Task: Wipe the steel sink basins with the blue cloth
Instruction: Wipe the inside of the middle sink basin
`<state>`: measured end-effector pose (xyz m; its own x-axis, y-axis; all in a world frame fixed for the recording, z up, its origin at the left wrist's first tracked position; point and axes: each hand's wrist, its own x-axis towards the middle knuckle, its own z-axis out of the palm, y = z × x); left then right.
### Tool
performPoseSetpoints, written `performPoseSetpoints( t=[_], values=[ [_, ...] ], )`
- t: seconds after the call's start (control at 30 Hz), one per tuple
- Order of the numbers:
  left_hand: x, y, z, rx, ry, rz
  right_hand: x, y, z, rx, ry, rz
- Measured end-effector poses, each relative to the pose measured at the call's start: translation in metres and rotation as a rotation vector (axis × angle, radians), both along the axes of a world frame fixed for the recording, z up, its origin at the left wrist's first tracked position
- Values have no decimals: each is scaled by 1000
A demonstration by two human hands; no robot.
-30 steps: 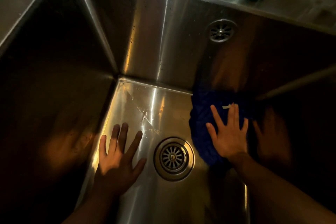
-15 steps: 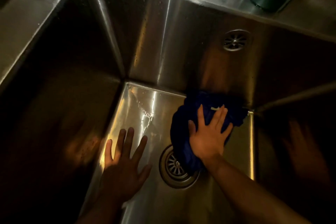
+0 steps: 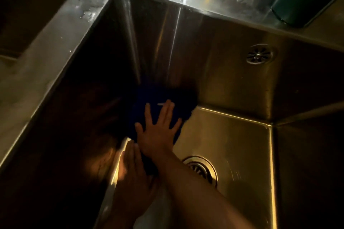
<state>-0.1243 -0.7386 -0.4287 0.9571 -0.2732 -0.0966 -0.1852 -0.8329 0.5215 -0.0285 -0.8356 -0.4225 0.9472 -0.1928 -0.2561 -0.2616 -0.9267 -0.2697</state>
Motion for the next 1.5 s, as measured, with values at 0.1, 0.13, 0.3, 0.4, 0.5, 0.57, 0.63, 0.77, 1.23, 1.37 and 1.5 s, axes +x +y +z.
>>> performPoseSetpoints(
  t=[0.1, 0.13, 0.3, 0.4, 0.5, 0.57, 0.63, 0.77, 1.23, 1.37, 1.5],
  values=[
    [3, -9, 16, -182, 4, 180, 17, 13, 6, 137, 149, 99],
    [5, -12, 22, -199, -18, 169, 19, 7, 13, 205, 202, 114],
    [38, -21, 45, -15, -201, 20, -18, -46, 54, 387, -27, 47],
    [74, -34, 61, 207, -74, -66, -86, -89, 57, 92, -150, -141],
    [100, -41, 55, 361, 48, -181, -155, -141, 49, -158, -11, -282],
    [105, -43, 48, 395, 39, -219, -185, -163, 42, -223, -51, -256],
    [106, -47, 47, 446, 61, -261, -203, -172, 30, -293, -16, -229],
    [113, -44, 30, 486, 58, -305, -214, -177, 11, -377, 85, -261],
    [137, -33, 27, 522, 94, -711, -212, -176, 9, -353, 8, -236],
    [140, -34, 29, 588, 122, -813, -213, -177, 11, -362, 4, -231],
    [134, -36, 29, 604, 137, -864, -212, -176, 14, -351, 39, -218]
  ],
)
